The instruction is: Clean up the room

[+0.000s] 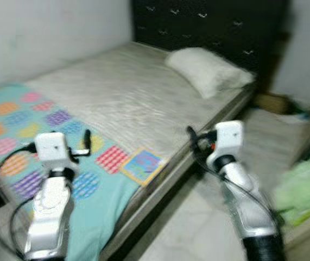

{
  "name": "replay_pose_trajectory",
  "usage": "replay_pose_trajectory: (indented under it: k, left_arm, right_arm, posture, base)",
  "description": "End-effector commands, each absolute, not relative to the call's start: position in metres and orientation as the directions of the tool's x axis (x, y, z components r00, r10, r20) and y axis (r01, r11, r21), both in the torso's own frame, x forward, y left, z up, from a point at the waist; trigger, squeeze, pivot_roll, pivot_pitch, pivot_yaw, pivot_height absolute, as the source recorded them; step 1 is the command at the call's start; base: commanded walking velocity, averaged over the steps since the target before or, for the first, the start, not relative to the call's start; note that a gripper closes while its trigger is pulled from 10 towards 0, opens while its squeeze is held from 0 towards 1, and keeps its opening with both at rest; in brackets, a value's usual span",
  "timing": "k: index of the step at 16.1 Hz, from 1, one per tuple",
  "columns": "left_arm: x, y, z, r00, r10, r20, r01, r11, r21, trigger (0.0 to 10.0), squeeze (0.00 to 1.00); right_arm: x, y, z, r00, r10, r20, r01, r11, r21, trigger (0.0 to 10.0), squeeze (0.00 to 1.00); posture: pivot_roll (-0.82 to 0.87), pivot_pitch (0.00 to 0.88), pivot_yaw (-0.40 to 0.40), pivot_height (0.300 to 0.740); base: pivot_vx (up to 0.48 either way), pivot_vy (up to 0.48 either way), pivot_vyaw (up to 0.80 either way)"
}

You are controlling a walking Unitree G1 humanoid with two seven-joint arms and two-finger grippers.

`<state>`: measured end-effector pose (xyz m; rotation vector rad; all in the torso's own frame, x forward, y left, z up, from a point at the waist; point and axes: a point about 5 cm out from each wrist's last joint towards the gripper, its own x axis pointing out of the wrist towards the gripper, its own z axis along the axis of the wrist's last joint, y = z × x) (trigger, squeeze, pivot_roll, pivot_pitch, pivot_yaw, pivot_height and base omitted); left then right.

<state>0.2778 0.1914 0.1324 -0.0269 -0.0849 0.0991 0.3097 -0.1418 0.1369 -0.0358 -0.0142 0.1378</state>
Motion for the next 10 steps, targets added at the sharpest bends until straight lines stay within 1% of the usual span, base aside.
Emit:
replay_pose_trajectory:
  k: [1, 10]
  left_arm:
    - [0.2771, 0.1953, 0.1352, 0.990, 0.104, 0.093, -0.103, 0.995, -0.019, 10.0, 0.00]
    - [0.2774, 0.1938, 0.1353, 0.991, 0.097, 0.094, -0.096, 0.995, -0.017, 10.0, 0.00]
  right_arm:
    - [0.3115, -0.1380, 0.1422, 0.989, 0.146, 0.033, -0.145, 0.989, -0.028, 10.0, 0.00]
    - [0.3119, -0.1369, 0.1416, 0.987, 0.156, 0.032, -0.155, 0.987, -0.033, 10.0, 0.00]
  posture:
    - [-0.06, 0.000, -0.015, 0.740]
    - [-0.06, 0.000, -0.020, 0.740]
  base:
    - [0.000, 0.000, 0.80]
    - [0.000, 0.000, 0.80]
